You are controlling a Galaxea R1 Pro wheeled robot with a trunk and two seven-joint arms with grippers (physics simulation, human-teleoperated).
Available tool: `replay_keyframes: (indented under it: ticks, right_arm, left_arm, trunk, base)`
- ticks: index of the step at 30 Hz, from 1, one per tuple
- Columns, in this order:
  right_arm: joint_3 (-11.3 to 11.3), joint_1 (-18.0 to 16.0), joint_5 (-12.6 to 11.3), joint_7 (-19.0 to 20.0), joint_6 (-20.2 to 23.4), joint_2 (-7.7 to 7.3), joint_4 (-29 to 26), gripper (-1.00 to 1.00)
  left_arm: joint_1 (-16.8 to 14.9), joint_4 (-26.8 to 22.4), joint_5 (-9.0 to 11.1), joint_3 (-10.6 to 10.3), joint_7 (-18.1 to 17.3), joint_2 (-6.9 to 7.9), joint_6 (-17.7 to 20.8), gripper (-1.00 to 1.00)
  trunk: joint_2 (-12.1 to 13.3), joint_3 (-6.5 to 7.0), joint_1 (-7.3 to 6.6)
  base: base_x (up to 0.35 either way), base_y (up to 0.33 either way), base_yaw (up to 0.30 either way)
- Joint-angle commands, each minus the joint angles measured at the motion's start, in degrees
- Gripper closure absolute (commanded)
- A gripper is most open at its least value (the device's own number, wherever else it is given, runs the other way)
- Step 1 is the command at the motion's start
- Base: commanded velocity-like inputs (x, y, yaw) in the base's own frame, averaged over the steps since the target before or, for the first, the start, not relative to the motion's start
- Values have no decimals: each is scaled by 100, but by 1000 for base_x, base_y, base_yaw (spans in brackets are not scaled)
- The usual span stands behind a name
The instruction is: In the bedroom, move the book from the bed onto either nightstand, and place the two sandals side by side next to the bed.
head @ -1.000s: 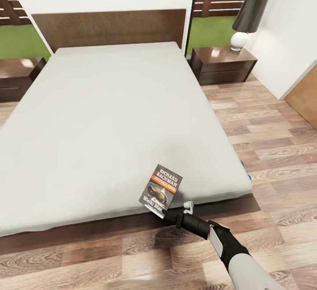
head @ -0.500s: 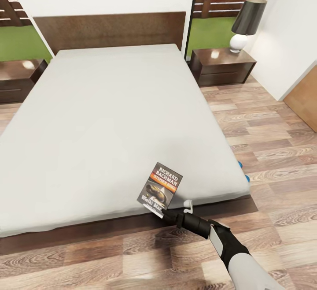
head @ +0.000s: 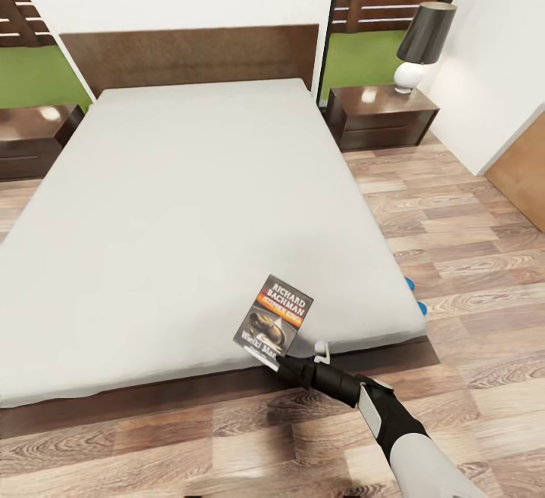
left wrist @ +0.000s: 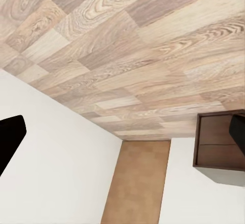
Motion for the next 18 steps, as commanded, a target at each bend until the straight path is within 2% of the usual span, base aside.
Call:
replay_keyframes:
  ticks: [1,6,18]
  right_arm:
    - [-28,-2,-20,29,60,6,0,100]
    - [-23,-2,-211,16,91,1,2,100]
    - [-37,-2,-289,16,102,5,4,100]
  left_arm:
    - [-1,6,-21,-22,25,0,-19,-100]
    - [-1,6,-21,-22,24,0,-18,-100]
    - [-1,6,-21,-22,24,0,-18,-100]
  trunk:
    - [40,16,-22]
    - [240,106,-132]
    - [721,321,-396]
  base:
    - [0,0,0]
    - [0,0,0]
    - [0,0,0]
